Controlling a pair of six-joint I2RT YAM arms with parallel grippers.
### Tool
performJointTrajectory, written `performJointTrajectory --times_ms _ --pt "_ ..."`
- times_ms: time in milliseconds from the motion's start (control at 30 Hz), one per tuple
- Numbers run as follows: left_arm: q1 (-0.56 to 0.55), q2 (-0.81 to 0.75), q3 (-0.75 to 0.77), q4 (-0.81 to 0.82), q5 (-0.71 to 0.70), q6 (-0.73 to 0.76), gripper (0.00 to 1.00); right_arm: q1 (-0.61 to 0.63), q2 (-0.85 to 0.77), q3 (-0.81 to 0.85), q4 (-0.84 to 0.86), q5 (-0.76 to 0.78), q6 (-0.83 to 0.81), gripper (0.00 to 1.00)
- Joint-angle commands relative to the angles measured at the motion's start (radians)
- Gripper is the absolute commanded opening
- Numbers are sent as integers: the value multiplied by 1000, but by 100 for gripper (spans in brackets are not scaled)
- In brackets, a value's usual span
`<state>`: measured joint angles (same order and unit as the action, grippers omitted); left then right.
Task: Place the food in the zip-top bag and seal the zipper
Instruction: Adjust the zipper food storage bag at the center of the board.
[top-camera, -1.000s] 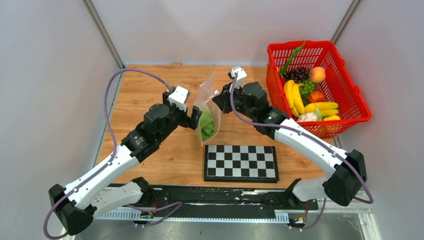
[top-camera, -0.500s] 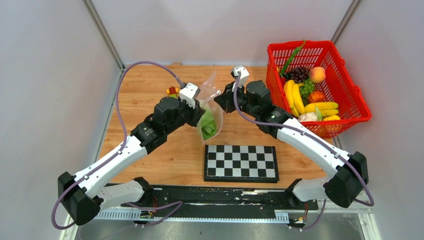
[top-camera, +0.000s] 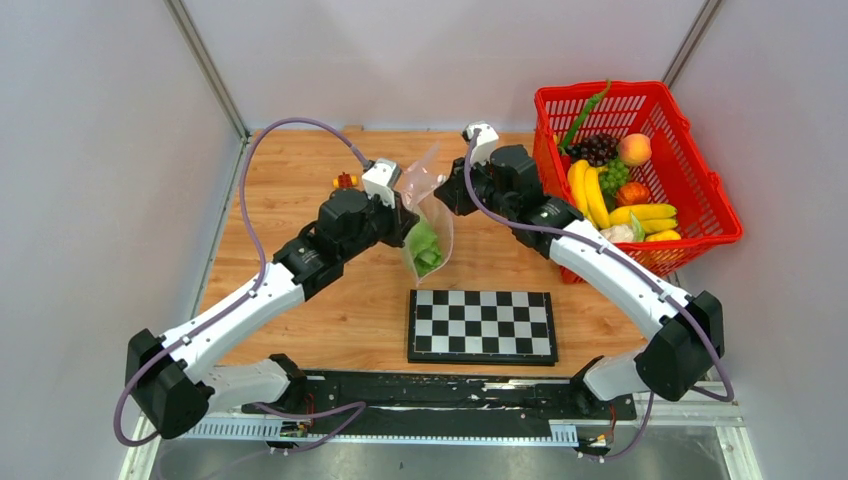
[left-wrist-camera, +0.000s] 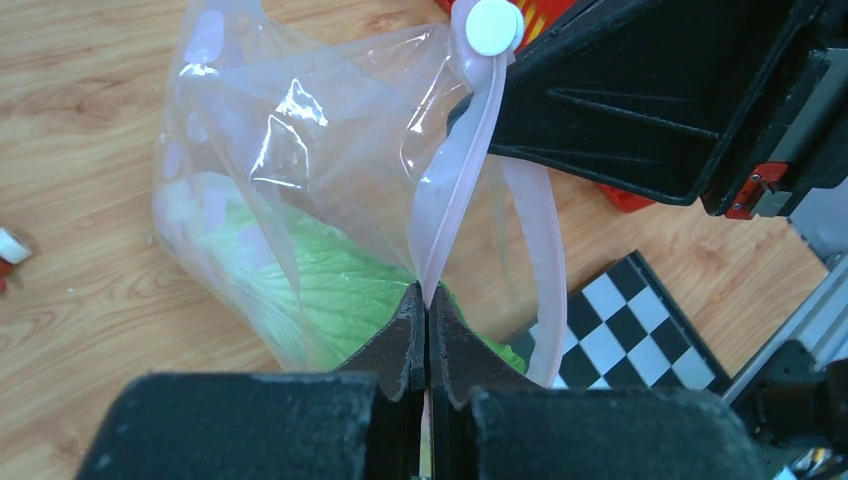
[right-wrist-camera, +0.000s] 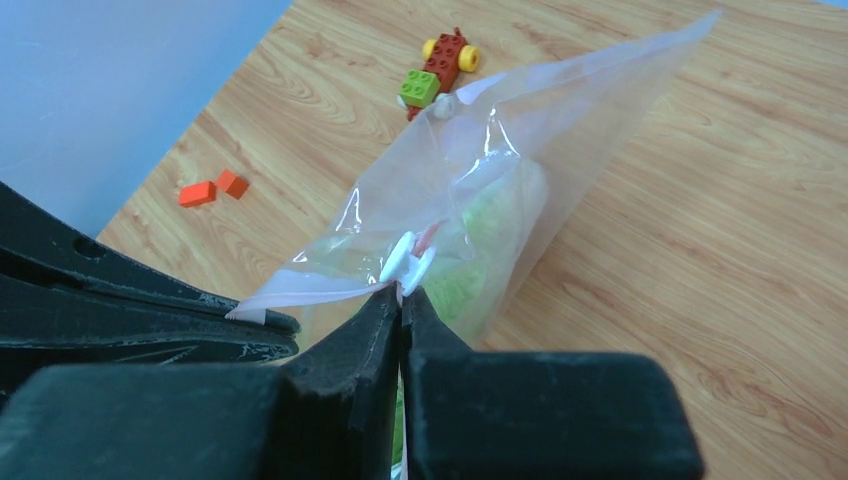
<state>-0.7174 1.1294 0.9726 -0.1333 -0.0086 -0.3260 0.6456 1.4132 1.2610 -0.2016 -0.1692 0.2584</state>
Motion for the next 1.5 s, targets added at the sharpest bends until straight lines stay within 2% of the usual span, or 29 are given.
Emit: performJointTrajectory --times_ms 0,133,167,200,300,333,367,467,733,800,933,1000,1100,1333,1467 --pt "4 40 28 106 -40 -131 0 -22 11 108 -77 153 -33 9" --pt "4 89 56 118 -58 -139 0 -31 4 121 -154 161 -49 15" --pt "4 101 64 119 -55 -138 0 -32 -11 98 -131 149 -44 22" --pt "4 113 75 125 -49 -137 0 -33 -32 66 -114 132 -29 36" --pt "4 148 104 125 -53 -142 0 -34 -76 13 -93 87 9 40" --pt "4 162 119 120 -56 -144 0 -35 -94 -8 -89 89 15 44" --pt "4 169 134 116 -60 -145 0 -35 -112 -28 -88 100 19 52" --pt "4 184 163 106 -70 -135 0 -43 -177 -67 -120 115 20 60" --pt "4 190 196 71 -35 -100 0 -67 -338 -100 -247 237 -50 66" --pt "4 190 213 47 -34 -98 0 -72 -374 -89 -285 351 -50 66" --pt "4 188 215 39 -13 -93 0 -119 -450 -69 -233 378 -131 67" --pt "3 183 200 45 -10 -93 0 -167 -444 -16 -269 424 -157 67" --pt "4 170 162 55 -8 -101 0 -321 -385 60 -325 433 -167 68" --pt "4 148 126 66 30 -101 0 -684 -231 60 -314 190 -50 70" --pt "4 145 123 63 56 -94 0 -806 -124 88 -346 64 -38 71"
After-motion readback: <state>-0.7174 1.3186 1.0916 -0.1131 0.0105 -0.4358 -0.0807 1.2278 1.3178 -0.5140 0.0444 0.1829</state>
